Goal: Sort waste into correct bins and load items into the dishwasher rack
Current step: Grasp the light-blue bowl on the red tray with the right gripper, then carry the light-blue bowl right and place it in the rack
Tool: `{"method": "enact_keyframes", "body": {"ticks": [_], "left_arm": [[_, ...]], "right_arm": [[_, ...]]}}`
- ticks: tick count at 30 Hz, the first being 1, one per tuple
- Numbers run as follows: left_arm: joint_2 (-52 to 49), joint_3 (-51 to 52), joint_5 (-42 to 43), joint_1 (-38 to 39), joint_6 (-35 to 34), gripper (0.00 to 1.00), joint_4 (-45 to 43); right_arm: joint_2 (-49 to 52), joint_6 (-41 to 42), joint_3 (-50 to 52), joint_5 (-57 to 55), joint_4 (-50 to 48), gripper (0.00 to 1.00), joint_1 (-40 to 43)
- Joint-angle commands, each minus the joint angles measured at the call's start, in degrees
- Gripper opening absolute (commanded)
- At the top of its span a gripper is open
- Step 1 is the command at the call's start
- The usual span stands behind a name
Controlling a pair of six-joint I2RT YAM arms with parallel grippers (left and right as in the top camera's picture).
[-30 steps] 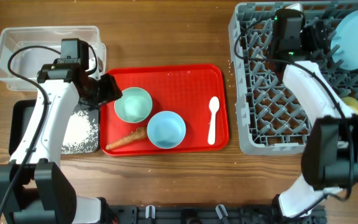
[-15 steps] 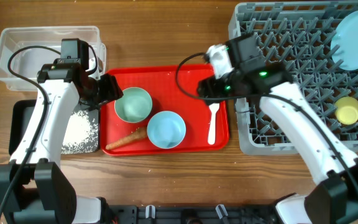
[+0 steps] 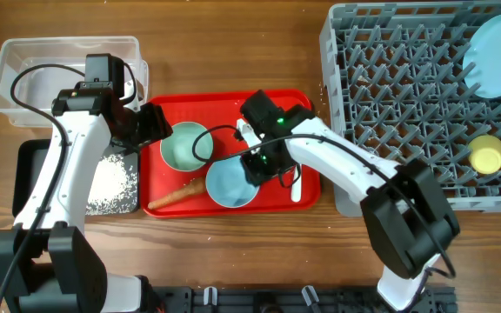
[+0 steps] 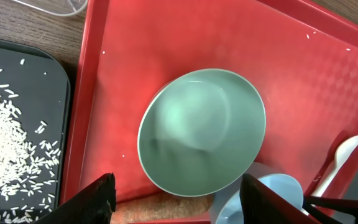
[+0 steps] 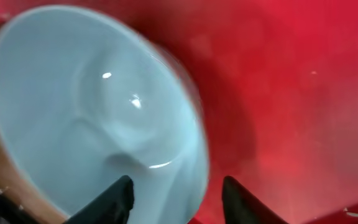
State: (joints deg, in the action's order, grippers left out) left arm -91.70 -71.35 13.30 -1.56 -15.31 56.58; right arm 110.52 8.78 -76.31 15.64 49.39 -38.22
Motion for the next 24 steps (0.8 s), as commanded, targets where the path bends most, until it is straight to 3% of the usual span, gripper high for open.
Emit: {"method": "enact_keyframes", "body": {"ticks": [1,3,6,10,13,19,24], "left_arm": [[0.85,-0.24,-0.35,-0.17,-0.11,0.64,-0.13],[0.83,-0.24,-0.35,-0.17,-0.11,0.64,-0.11],[0.83,-0.24,-0.33,-0.17,-0.11,0.64,-0.09],[0.83,-0.24,-0.35,-0.17,-0.11,0.64,0.31],[0.85,-0.24,-0.35,-0.17,-0.11,0.64,0.28],[0.85,-0.24,-0.35,-0.17,-0.11,0.64,0.26],[0.83,-0.24,-0.35,-0.17,-0.11,0.64,0.04]], "right_arm": [[1.18,5.31,0.31,-5.55,-2.51,0.16,-0.07],[1.14,6.05,0.31,-5.55,-4.04,0.05,0.04],[-0.07,6.23,-0.79,-6.14,-3.28,0.04,1.88],[-8.15,6.12,-5.46,-19.45,-0.66,0.04,8.28],[-16.31,-1.75,-9.05,-30.42,-2.89,0.04,14.75],[-21.88,-18.14,-9.44,-60.39,-17.46,0.04,28.39],[-14.78,-20.61,-9.42,-77.44,-29.97,0.04,38.60]]}}
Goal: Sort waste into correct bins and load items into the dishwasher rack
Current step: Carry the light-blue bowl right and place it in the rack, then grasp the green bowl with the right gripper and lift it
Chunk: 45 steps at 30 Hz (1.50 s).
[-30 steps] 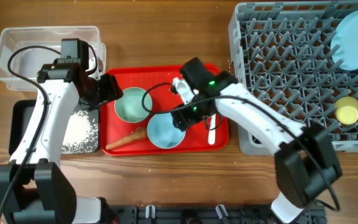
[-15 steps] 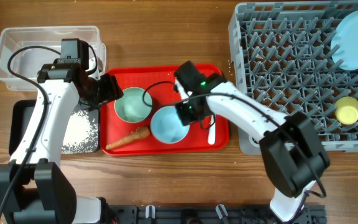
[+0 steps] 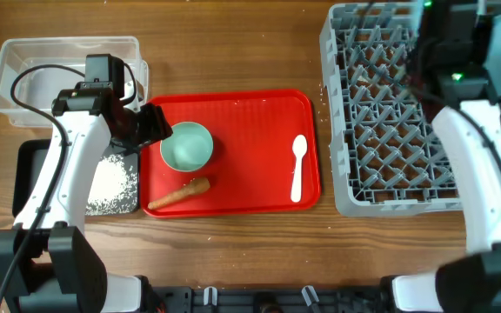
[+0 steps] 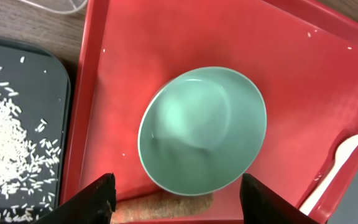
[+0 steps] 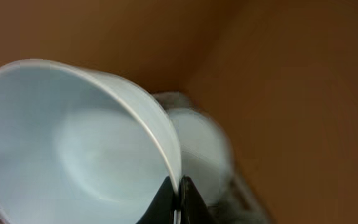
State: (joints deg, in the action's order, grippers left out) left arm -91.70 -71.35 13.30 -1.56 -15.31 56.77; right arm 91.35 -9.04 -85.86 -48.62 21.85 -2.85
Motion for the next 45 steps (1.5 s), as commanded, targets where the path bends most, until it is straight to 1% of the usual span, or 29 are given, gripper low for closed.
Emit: {"method": "enact_keyframes", "body": {"ticks": [1,2,5,6,8,11,15,16,17,18,20,21,23,24,26,28,29,30,32,33,35,37,39,40,42,45], "left_arm": [[0.83,-0.24,-0.35,-0.17,-0.11,0.64,-0.15],[0.83,-0.24,-0.33,-0.15,-0.13,0.64,-0.13],[0.83,-0.24,-0.33,-0.15,-0.13,0.64,-0.13],[0.85,-0.24,-0.33,-0.15,-0.13,0.64,-0.15],[0.85,-0.24,-0.33,-0.15,-0.13,0.64,-0.15],[0.85,-0.24,-0.33,-0.15,-0.15,0.64,-0.20],[0.85,-0.24,-0.33,-0.17,-0.15,0.64,-0.44],[0.85,-0.24,-0.33,-0.15,-0.15,0.64,-0.42],[0.83,-0.24,-0.33,-0.15,-0.13,0.64,-0.42],[0.85,-0.24,-0.33,-0.15,-0.13,0.64,-0.46],[0.83,-0.24,-0.33,-0.17,-0.13,0.64,-0.55],[0.85,-0.24,-0.33,-0.15,-0.13,0.64,-0.55],[0.85,-0.24,-0.33,-0.17,-0.13,0.64,-0.55],[0.85,-0.24,-0.33,-0.15,-0.11,0.64,-0.57],[0.83,-0.24,-0.33,-0.15,-0.11,0.65,-0.55],[0.85,-0.24,-0.33,-0.17,-0.11,0.64,-0.55],[0.85,-0.24,-0.33,-0.15,-0.11,0.65,-0.55],[0.83,-0.24,-0.33,-0.15,-0.11,0.65,-0.55],[0.85,-0.24,-0.33,-0.15,-0.11,0.65,-0.55],[0.85,-0.24,-0.33,-0.15,-0.11,0.65,-0.55],[0.85,-0.24,-0.35,-0.17,-0.11,0.66,-0.48],[0.83,-0.24,-1.14,-0.17,-0.11,0.66,-0.24],[0.85,-0.24,-5.99,-0.17,-0.15,0.67,0.50],[0.83,-0.24,-10.49,-0.37,-2.38,0.69,1.25],[0.85,-0.24,-16.70,-2.05,-8.61,0.77,2.54],[0.85,-0.24,-16.81,-7.17,-9.97,0.77,3.32]], "right_arm": [[6.36,-2.86,0.13,-15.52,-4.17,0.04,4.24],[8.79,-3.37,0.13,-18.01,-6.34,0.04,5.03],[16.65,-8.31,0.13,-23.34,-13.27,0.04,6.14],[19.45,-9.01,0.13,-23.58,-14.64,0.04,6.05],[23.69,-8.76,0.15,-23.58,-15.06,0.04,5.16],[27.02,-8.72,0.24,-23.58,-14.95,0.04,2.56],[27.61,-8.72,1.14,-23.58,-14.27,0.05,-2.36],[27.61,-8.87,1.14,-23.80,-13.75,0.06,-3.82],[27.61,-8.90,1.14,-24.65,-12.68,0.19,-5.16],[27.61,-8.92,1.14,-25.35,-11.52,0.37,-6.01],[27.58,-8.87,1.14,-26.67,-9.44,0.81,-7.21],[27.50,-8.85,1.14,-27.26,-8.39,0.89,-7.85],[26.77,-7.23,1.14,-26.69,-5.73,0.95,-9.33],[25.90,-5.68,1.14,-24.17,-3.39,0.95,-10.16],[22.67,0.55,1.14,-14.97,3.65,0.95,-11.85],[17.79,5.73,1.14,0.15,10.08,0.95,-12.76],[14.88,6.45,1.14,8.92,12.20,0.94,-13.07],[9.55,6.40,1.14,24.04,14.69,0.93,-13.92],[5.92,6.43,1.14,37.48,15.96,0.90,-15.17],[4.28,6.67,1.14,46.23,16.37,0.88,-16.04],[3.54,10.54,1.14,56.92,16.39,0.88,-17.70],[4.63,14.75,1.14,63.41,16.37,0.88,-20.00],[6.40,17.07,1.14,65.92,16.17,0.88,-22.73],[7.96,18.29,1.14,66.12,16.09,0.88,-24.65],[11.50,19.52,1.14,66.14,15.34,0.88,-28.70],[15.78,20.81,1.14,66.53,13.70,0.88,-33.59]]}}
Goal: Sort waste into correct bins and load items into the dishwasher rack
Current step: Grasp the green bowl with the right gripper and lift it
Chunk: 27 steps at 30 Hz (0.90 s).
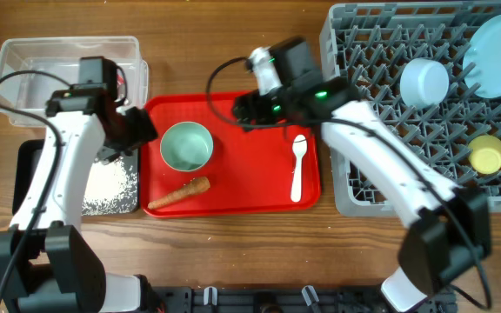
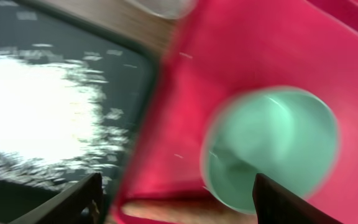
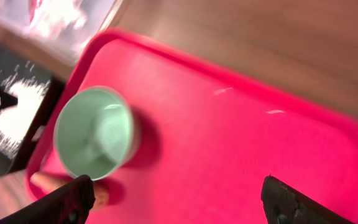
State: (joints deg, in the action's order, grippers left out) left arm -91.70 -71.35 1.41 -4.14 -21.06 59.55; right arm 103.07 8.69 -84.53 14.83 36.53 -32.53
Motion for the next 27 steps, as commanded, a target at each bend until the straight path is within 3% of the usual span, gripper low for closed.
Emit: {"method": "enact_keyframes", "body": {"ticks": [1,5,11,14,16,22,27], "left_arm": [[0.85,-0.24,-4.72,-6.93,-5.18,0.78,0.98],[0.85,-0.24,-2.58,-13.29,-5.16,0.81,1.90],[0.85,-0.24,-0.55,-15.26,-5.14,0.83,2.01],[0.83,-0.24,-0.55,-15.26,-5.14,0.83,1.97],[0.85,-0.24,-0.55,-15.26,-5.16,0.83,1.97],[0.85,-0.24,-0.35,-15.26,-5.14,0.83,1.97],[0.85,-0.24,-0.26,-15.26,-5.14,0.83,1.79]], "right_arm": [[5.57,4.33,-0.20,3.08,-1.88,0.87,-5.60],[11.32,9.33,-0.20,2.80,-5.03,0.73,-9.81],[17.00,16.85,-0.20,-4.09,-7.15,0.50,-11.34],[17.55,18.14,-0.20,-6.54,-7.41,0.18,-11.32],[17.55,20.09,-0.20,-7.19,-7.54,0.04,-11.32],[16.74,21.90,-1.51,-12.04,-10.73,0.04,-10.49],[4.96,15.56,-3.08,-25.75,-8.00,0.04,-3.72]]}}
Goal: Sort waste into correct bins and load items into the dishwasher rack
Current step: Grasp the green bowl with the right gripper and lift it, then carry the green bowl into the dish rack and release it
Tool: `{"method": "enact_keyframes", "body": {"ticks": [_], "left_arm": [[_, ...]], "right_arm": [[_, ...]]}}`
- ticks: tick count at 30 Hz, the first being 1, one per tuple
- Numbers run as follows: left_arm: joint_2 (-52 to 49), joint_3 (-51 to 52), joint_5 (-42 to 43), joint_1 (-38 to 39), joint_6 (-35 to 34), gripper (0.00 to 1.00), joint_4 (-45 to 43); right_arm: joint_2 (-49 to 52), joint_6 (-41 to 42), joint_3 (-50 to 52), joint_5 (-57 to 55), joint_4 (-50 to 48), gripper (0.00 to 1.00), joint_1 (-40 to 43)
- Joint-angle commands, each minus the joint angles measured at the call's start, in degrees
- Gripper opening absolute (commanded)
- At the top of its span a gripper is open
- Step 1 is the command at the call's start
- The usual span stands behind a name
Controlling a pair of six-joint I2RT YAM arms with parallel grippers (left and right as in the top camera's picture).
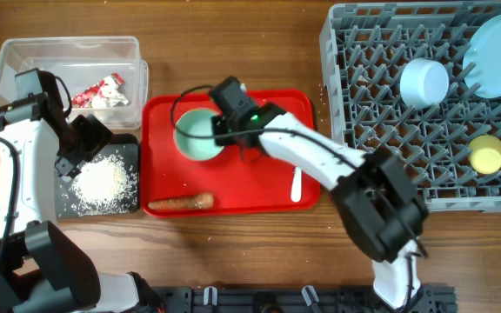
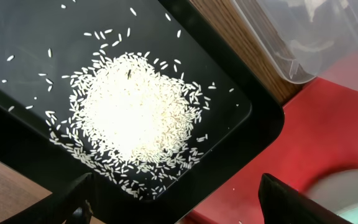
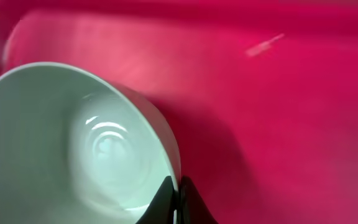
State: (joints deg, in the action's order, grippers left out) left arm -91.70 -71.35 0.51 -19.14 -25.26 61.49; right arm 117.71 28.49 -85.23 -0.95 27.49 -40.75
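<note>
A green bowl sits at the upper left of the red tray. My right gripper is shut on its right rim; in the right wrist view the fingertips pinch the edge of the green bowl. A brown stick of food waste and a white spoon lie on the tray. My left gripper hangs open over the black tray of white rice, holding nothing. The dishwasher rack holds a pale bowl, a blue plate and a yellow cup.
A clear plastic bin with wrappers stands at the back left, just behind the black tray. The rack fills the right side of the wooden table. My right arm stretches across the red tray.
My right gripper was open above the tray's top; now it is shut on the green bowl's rim. My left gripper has moved left, from the tray's edge to over the rice.
My right gripper stood at a pale blue bowl on the red tray, then held it over the rack. Later that bowl sat in the rack and the gripper was back over the tray, open. Now it grips the green bowl. My left gripper stayed open by the green bowl, then withdrew.
</note>
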Motion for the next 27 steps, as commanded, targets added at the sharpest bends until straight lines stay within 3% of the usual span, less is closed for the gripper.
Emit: {"method": "enact_keyframes", "body": {"ticks": [1,8,11,14,19,27], "left_arm": [[0.85,-0.24,1.29,-0.26,-0.94,0.83,-0.28],[0.85,-0.24,5.53,-0.20,-0.92,0.84,-0.87],[0.85,-0.24,7.21,-0.20,-0.92,0.83,-1.09],[0.85,-0.24,7.21,1.18,-0.92,0.84,-1.88],[0.85,-0.24,7.19,6.29,-0.92,0.84,-4.15],[0.83,-0.24,7.19,9.25,-0.94,0.84,-4.52]], "right_arm": [[-12.81,-6.38,-2.38,-12.83,2.32,0.04,6.45],[-27.69,-20.04,-2.38,-25.92,6.82,0.04,25.31],[-27.30,-24.11,-2.29,-40.33,6.23,0.04,35.12],[-24.26,-24.13,-2.29,-55.43,4.61,0.06,39.60],[-15.58,-29.99,-2.27,-63.34,1.92,0.04,38.66],[-5.62,-30.08,-2.14,-65.48,-0.26,0.04,32.79]]}}
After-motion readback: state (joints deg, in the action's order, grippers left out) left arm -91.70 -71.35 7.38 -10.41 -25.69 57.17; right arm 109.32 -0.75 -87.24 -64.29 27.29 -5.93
